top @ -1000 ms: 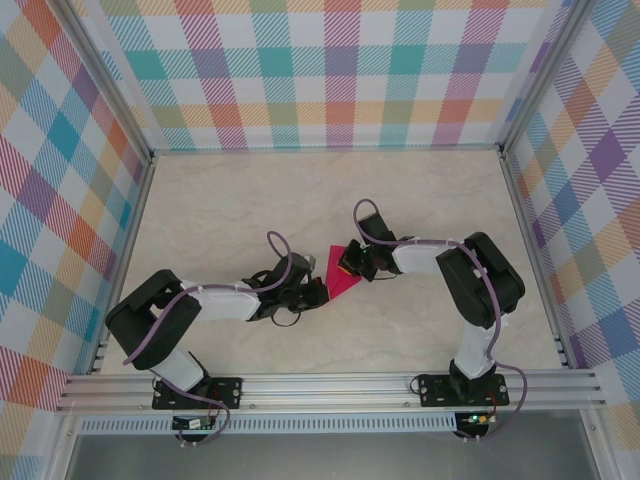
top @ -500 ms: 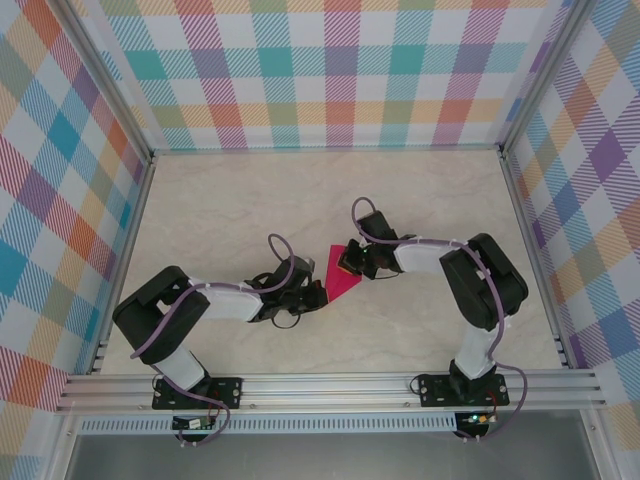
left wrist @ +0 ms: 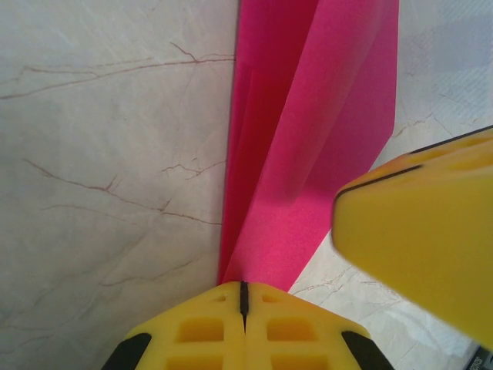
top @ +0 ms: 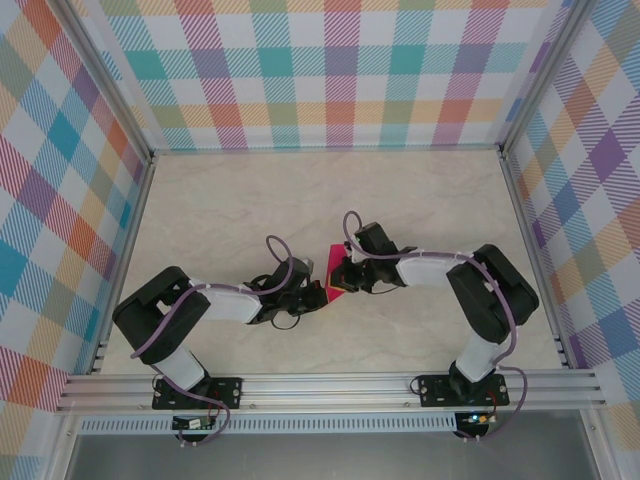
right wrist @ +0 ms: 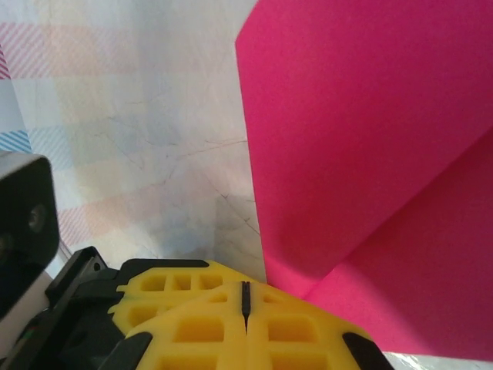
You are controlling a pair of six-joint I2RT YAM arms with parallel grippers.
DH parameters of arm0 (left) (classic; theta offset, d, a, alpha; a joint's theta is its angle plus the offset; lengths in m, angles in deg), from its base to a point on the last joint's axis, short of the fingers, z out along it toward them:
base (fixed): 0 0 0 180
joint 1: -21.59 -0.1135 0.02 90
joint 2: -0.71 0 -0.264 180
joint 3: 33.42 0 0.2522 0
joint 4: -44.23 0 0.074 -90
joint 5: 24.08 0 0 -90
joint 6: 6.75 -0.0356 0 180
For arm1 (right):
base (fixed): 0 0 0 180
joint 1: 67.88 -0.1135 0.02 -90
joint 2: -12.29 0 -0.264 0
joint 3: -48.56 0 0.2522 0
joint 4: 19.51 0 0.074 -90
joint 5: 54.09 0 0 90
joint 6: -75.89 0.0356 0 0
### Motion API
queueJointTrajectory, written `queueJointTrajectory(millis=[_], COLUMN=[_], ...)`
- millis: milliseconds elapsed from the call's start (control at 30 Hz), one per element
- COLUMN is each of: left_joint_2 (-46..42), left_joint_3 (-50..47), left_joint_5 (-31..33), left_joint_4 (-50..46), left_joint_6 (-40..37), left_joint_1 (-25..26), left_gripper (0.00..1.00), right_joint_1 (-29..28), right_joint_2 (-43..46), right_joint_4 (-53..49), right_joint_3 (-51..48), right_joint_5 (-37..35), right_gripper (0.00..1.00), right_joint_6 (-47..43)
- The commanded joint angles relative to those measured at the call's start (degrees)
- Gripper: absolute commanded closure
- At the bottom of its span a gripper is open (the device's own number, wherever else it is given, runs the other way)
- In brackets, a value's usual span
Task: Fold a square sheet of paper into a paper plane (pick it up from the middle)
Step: Fourth fold the wing at the center of the table.
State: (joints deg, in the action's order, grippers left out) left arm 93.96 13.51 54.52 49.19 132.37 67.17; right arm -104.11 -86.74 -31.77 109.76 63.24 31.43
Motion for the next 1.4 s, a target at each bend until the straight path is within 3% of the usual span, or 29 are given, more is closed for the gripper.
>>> queueJointTrajectory(millis=[0, 567, 1033, 1367], left_joint_2=[0.8, -4.9, 1.6, 1.0], left_joint_3=[-1.7, 1.2, 0.2, -1.3], left_joint_5=[1.2, 0.5, 1.4, 1.2], left_joint_4=[-4.4, -4.2, -2.6, -10.3], left_joint_6=[0.6, 0.1, 0.1, 0.1], left_joint_1=[-0.4, -0.4, -0.4, -0.4], left_gripper=[1.00, 1.00, 1.00, 1.00], right_joint_1=[-0.1, 0.0, 0.0, 5.0], right_joint_2=[-2.7, -8.0, -9.3, -10.1], right_joint_4=[1.0, -3.3, -2.7, 6.6], right_joint_3=[1.0, 3.6, 3.7, 1.9], right_joint_5=[3.4, 1.7, 1.6, 2.3], right_gripper=[0.98, 0.99, 0.99, 0.99], right_joint_6=[-2.7, -5.8, -6.6, -13.2])
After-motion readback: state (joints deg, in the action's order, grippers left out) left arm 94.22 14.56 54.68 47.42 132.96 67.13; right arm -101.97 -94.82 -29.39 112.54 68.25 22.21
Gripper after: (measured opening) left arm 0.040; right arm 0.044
